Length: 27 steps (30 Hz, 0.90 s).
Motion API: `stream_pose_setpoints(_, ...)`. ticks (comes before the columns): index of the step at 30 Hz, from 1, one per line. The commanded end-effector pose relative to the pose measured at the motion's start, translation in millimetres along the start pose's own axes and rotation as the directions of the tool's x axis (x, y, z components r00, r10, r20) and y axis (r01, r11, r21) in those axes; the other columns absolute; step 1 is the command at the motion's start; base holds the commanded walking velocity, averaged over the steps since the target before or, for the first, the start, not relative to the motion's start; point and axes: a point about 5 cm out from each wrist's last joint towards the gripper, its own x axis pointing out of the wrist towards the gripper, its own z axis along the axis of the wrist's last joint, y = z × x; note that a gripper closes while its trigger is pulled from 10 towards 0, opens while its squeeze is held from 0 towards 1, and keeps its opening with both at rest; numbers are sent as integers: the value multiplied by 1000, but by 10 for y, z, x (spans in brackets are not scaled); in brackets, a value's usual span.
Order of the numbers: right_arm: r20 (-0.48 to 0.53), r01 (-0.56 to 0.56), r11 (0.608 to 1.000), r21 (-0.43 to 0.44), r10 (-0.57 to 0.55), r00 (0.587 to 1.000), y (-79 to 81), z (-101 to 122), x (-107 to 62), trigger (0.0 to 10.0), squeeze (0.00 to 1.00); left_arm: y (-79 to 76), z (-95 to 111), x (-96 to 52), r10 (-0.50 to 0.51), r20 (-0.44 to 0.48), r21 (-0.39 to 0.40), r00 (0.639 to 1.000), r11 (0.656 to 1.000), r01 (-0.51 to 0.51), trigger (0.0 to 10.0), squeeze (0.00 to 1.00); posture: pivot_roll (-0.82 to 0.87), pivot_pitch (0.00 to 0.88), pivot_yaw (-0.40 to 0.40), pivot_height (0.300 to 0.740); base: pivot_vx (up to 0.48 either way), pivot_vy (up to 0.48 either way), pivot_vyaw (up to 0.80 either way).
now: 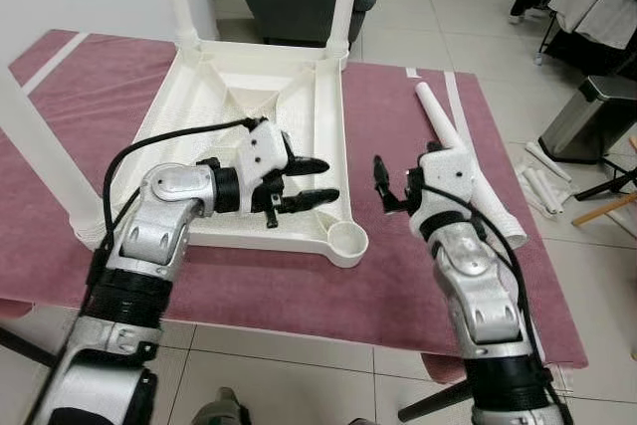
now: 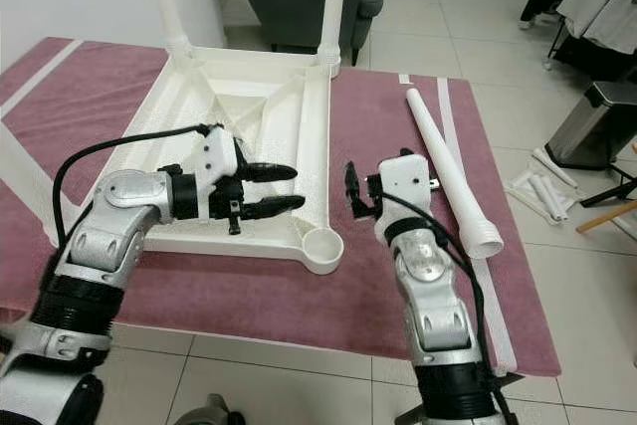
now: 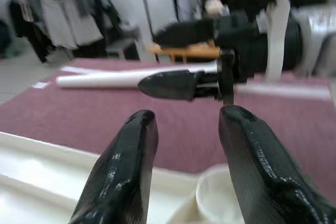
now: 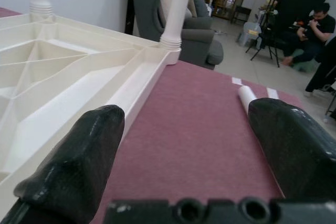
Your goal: Building children table
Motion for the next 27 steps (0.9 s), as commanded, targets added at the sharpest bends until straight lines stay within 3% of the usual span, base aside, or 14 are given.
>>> stream_pose_setpoints(1, -34, 9, 1000, 10, -9, 999, -42, -57, 5, 10000, 0, 265, -96, -141, 582, -46, -34, 812, 812, -583, 10000, 0, 75, 5, -13, 740, 0, 0, 0)
stream_pose_setpoints(2, -36, 3, 999, 33, -2, 999, -56, -54, 29, 10000, 0, 209, -143, -148, 614, -55, -35, 787, 787, -616, 10000, 0, 79, 0, -21, 740, 0, 0, 0)
stream_pose_setpoints(3, -36, 3, 999, 33, -2, 999, -56, -54, 29, 10000, 0, 209, -143, -148, 614, -55, -35, 787, 787, -616, 10000, 0, 79, 0, -21, 740, 0, 0, 0)
stream_pose_setpoints(4, -17, -60, 993, 103, 62, 998, 36, -34, 34, 10000, 0, 95, -237, -185, 677, -93, -39, 730, 730, -682, 10000, 0, 83, 0, -31, 740, 0, 0, 0)
stream_pose_setpoints(6, -6, -96, 986, 140, 98, 995, 100, -28, 19, 10000, 0, 56, -276, -207, 697, -109, -29, 708, 710, -704, 10000, 0, 87, 0, -34, 740, 0, 0, 0)
stream_pose_setpoints(7, 23, -163, 968, 189, 162, 987, 229, -16, -32, 10000, 0, 20, -325, -262, 726, -126, 36, 676, 684, -728, 10000, 0, 89, 0, -39, 740, 0, 0, 0)
stream_pose_setpoints(11, 32, -204, 959, 196, 202, 979, 351, -44, -101, 10000, 0, 4, -384, -353, 761, -128, 89, 636, 648, -757, 10000, 0, 89, 0, -45, 740, 0, 0, 0)
stream_pose_setpoints(12, 30, -219, 957, 188, 217, 976, 393, -79, -128, 10000, 0, -3, -427, -438, 800, -144, 60, 583, 595, -801, 10000, 0, 90, 0, -55, 740, 0, 0, 0)
stream_pose_setpoints(13, 30, -219, 957, 188, 217, 976, 393, -79, -128, 10000, 0, -3, -427, -438, 800, -144, 60, 583, 595, -801, 10000, 0, 90, 0, -55, 740, 0, 0, 0)
stream_pose_setpoints(15, 30, -235, 958, 166, 233, 972, 422, -121, -156, 10000, 0, -9, -471, -511, 834, -166, 25, 526, 537, -843, 10000, 0, 89, 0, -58, 740, 0, 0, 0)
stream_pose_setpoints(16, 30, -235, 958, 166, 233, 972, 422, -121, -156, 10000, 0, -9, -471, -511, 834, -166, 25, 526, 537, -843, 10000, 0, 89, 0, -58, 740, 0, 0, 0)
stream_pose_setpoints(19, 19, -229, 959, 167, 229, 973, 417, -197, -199, 10000, 0, -9, -508, -597, 874, -186, 14, 449, 459, -888, 10000, 0, 92, 0, -60, 740, 0, 0, 0)
stream_pose_setpoints(23, 8, -197, 964, 180, 198, 980, 391, -245, -203, 10000, 0, 1, -525, -585, 872, -186, 45, 454, 469, -882, 10000, 0, 101, 0, -55, 740, 0, 0, 0)
stream_pose_setpoints(27, 17, -127, 973, 193, 126, 992, 318, -223, -121, 10000, 0, 174, -498, -546, 903, -164, 71, 397, 412, -908, 10000, 0, 102, 0, -51, 740, 0, 0, 0)
